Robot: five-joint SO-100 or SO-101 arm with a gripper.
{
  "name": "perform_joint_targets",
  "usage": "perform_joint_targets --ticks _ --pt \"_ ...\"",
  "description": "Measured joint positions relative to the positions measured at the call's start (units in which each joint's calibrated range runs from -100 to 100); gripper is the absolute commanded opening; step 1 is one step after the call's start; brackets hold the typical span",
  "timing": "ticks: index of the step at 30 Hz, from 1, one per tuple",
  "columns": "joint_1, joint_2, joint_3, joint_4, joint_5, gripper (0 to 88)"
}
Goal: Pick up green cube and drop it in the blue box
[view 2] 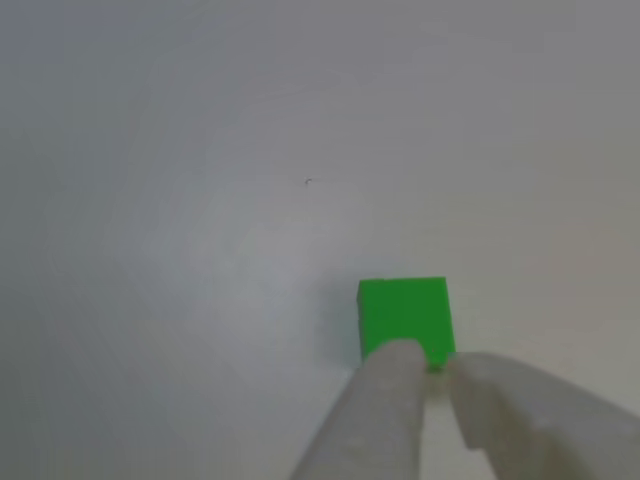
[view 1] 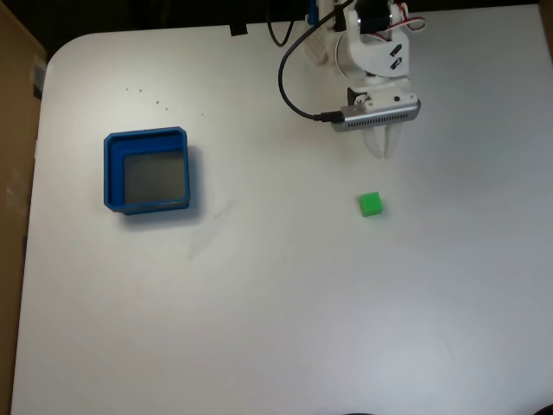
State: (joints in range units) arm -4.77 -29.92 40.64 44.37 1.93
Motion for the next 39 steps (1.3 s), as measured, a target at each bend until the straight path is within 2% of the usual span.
perform_joint_targets --ticks 7,11,25,39 --pt "-0.9 0.1 0.0 0.0 -0.1 17.8" --pt "-0.9 0.6 -0.1 0.0 -0.1 21.5" --pt "-0.9 19.8 -11.4 0.0 -0.1 22.0" --pt "-2.1 24.6 -13.1 3.8 -2.4 22.0"
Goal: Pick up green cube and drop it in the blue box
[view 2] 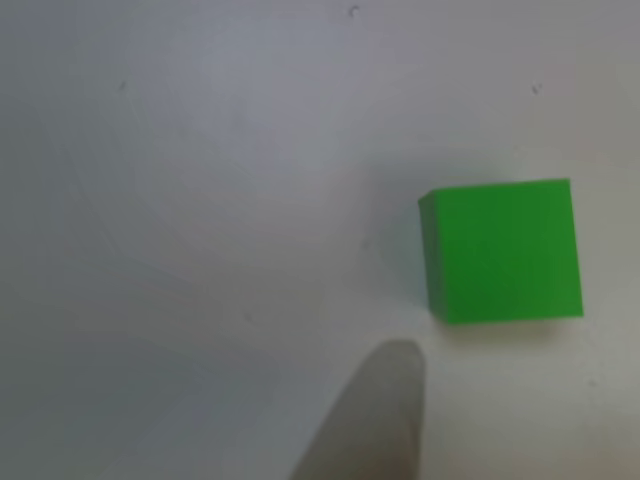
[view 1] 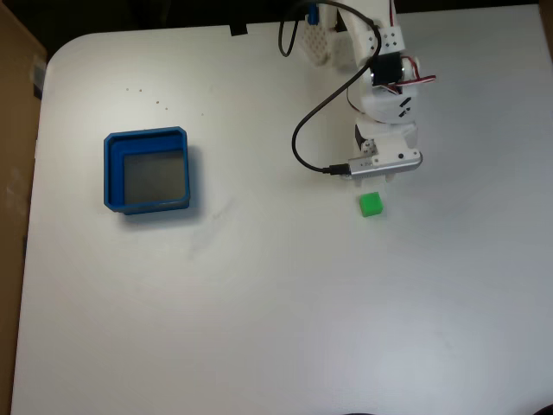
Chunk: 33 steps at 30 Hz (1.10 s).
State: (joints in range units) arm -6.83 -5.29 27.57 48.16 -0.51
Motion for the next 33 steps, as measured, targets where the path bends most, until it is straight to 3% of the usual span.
perform_joint_targets --ticks 33 --pt "-0.4 0.1 -0.6 -3.4 -0.3 24.1"
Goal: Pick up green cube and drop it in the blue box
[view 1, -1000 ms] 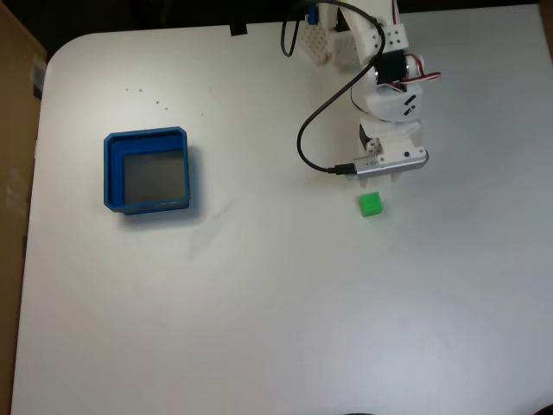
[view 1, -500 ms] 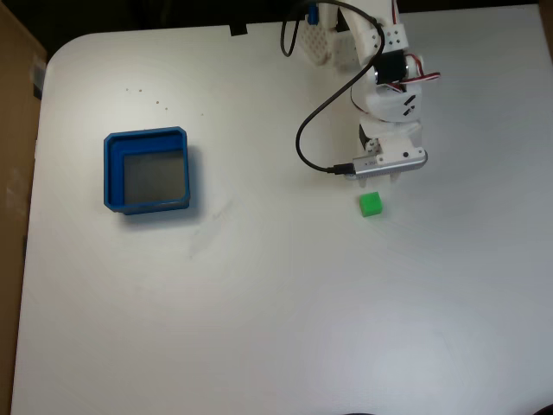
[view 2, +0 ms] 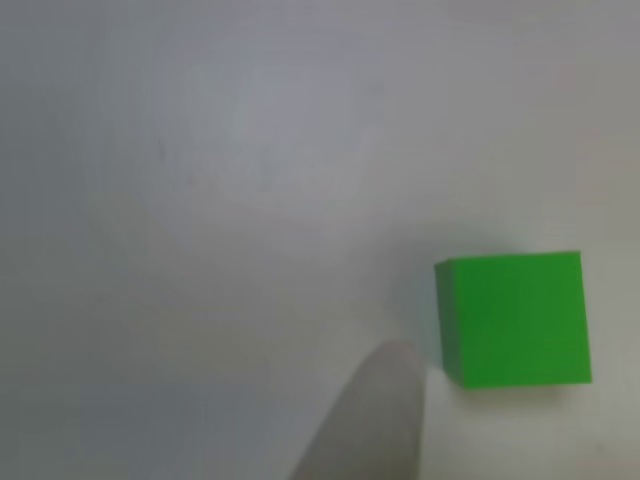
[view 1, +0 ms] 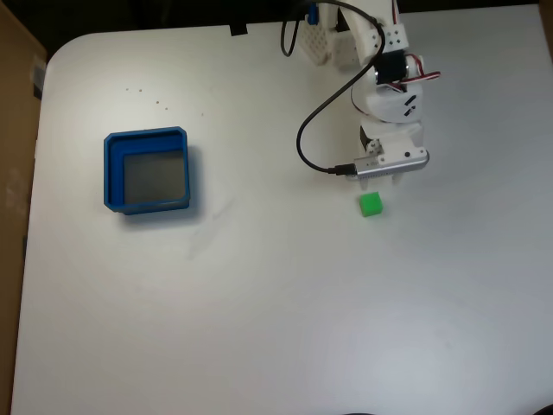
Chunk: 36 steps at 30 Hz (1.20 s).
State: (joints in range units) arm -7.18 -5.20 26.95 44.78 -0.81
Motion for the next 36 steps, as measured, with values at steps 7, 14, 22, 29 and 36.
perform_joint_targets --ticks 7,14,22,29,36 --pt "0.0 3.5 0.0 -1.7 0.0 33.4" --pt "-0.1 5.9 -0.1 -2.6 0.0 33.5" --pt "0.0 11.4 -0.1 -9.4 -0.1 33.5" --pt "0.0 12.7 -0.1 -9.7 -0.1 33.5" --pt "0.0 12.8 -0.1 -10.8 -0.1 33.5"
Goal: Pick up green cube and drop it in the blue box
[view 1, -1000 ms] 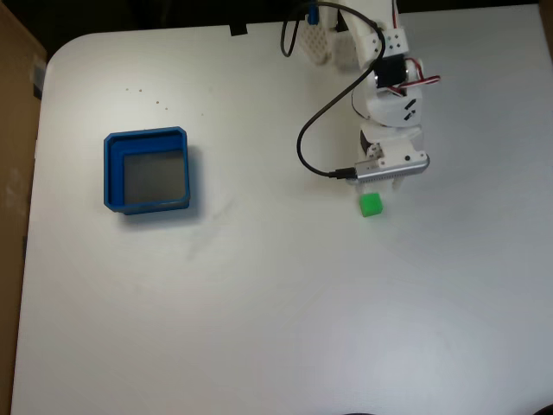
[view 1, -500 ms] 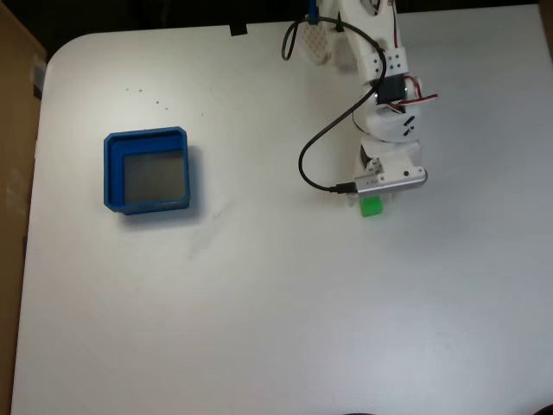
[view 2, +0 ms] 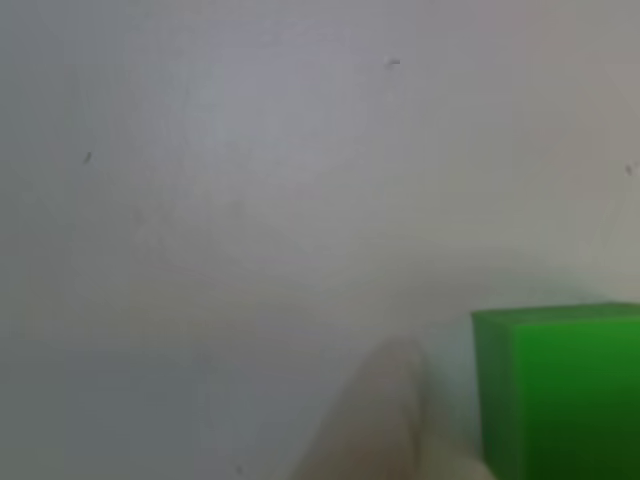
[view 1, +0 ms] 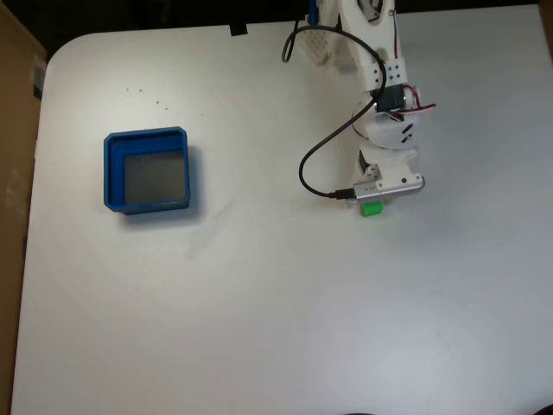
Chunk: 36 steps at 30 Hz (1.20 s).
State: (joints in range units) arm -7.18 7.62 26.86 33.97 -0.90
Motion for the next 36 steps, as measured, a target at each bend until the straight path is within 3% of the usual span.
perform_joint_targets --ticks 20,29,36 --pt "0.0 3.5 0.0 -4.7 0.0 33.2" --pt "0.1 3.5 0.0 -4.7 0.1 17.5" --pt "1.1 3.5 0.0 -4.7 0.1 14.1"
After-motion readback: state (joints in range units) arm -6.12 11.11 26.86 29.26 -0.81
